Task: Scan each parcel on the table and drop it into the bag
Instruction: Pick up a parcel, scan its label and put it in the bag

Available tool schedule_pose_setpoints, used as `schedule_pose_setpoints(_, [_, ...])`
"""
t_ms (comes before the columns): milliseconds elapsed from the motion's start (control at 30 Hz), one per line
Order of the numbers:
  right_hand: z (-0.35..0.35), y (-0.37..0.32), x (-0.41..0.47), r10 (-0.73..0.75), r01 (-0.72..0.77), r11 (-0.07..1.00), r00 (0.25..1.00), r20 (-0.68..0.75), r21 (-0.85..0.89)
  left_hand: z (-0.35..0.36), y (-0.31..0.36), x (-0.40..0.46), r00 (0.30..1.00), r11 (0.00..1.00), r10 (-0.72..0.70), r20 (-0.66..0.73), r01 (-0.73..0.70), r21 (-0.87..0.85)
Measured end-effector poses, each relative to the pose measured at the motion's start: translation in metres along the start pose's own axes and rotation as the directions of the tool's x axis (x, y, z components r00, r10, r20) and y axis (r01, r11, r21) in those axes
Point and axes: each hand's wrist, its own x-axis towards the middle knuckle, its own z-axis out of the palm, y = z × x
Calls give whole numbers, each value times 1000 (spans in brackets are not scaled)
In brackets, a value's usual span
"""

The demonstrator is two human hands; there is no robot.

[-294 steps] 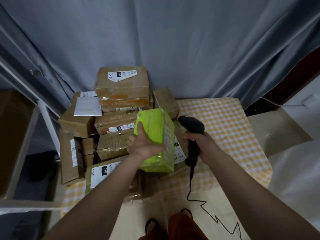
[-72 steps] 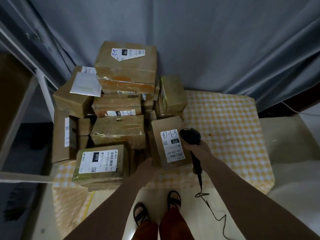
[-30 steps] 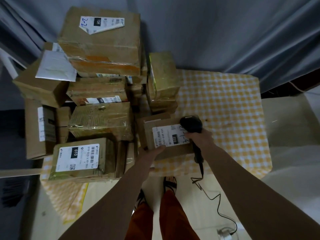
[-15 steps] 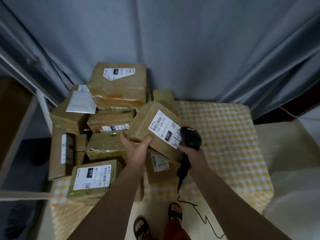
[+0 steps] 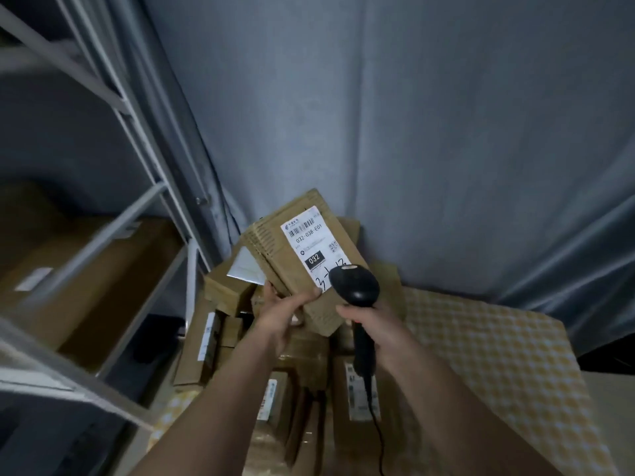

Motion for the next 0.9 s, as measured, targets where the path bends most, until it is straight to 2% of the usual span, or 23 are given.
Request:
schedule_pose_setpoints(100, [-4,-23,-7,8,11,979,996,93,-206,-29,28,3,998,1000,-25,59,24,9])
schedule_pose_setpoints(167, [0,-39,-13,-38,68,964,992,120,-256,-44,43,3,995,999,-22,93,18,46])
schedule_pose_setpoints(367, [26,-78,-35,-264,312,923,940,217,-227,-63,71,6,986,993,-13,165,-6,117])
schedule_pose_setpoints(533, [38,-80,-45,-358,395,906,907,222,-153,-68,77,8,984,997,5,180,-18,73])
schedule_pose_setpoints(900, [43,-77,-44,-343,380,907,917,204,-183,-70,78,10,987,1000,19,161,-23,20])
